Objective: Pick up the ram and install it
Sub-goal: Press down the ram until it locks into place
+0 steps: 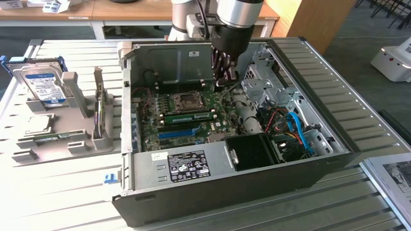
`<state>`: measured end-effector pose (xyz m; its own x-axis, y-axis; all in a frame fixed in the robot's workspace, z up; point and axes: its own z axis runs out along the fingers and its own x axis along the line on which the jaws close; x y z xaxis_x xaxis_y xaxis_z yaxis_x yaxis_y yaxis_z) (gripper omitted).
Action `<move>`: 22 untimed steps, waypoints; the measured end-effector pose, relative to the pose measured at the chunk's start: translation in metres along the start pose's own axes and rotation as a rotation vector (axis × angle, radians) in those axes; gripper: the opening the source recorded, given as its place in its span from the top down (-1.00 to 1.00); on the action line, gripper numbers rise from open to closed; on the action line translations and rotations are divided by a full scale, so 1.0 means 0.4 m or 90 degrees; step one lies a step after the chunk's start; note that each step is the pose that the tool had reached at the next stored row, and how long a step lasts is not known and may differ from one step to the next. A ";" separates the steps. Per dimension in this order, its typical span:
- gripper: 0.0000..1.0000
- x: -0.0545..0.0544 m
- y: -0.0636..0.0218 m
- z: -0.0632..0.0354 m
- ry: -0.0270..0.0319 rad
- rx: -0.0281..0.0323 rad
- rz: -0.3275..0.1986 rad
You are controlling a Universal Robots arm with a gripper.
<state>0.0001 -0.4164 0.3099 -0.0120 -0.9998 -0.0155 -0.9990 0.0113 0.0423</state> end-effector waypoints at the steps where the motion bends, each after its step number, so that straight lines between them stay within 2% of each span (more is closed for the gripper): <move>1: 0.80 0.000 0.000 0.003 0.0000 0.0000 0.000; 22: 0.80 0.001 -0.002 0.052 0.0001 0.0000 0.000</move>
<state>0.0001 -0.4164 0.2892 -0.0120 -0.9998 -0.0154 -0.9990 0.0113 0.0423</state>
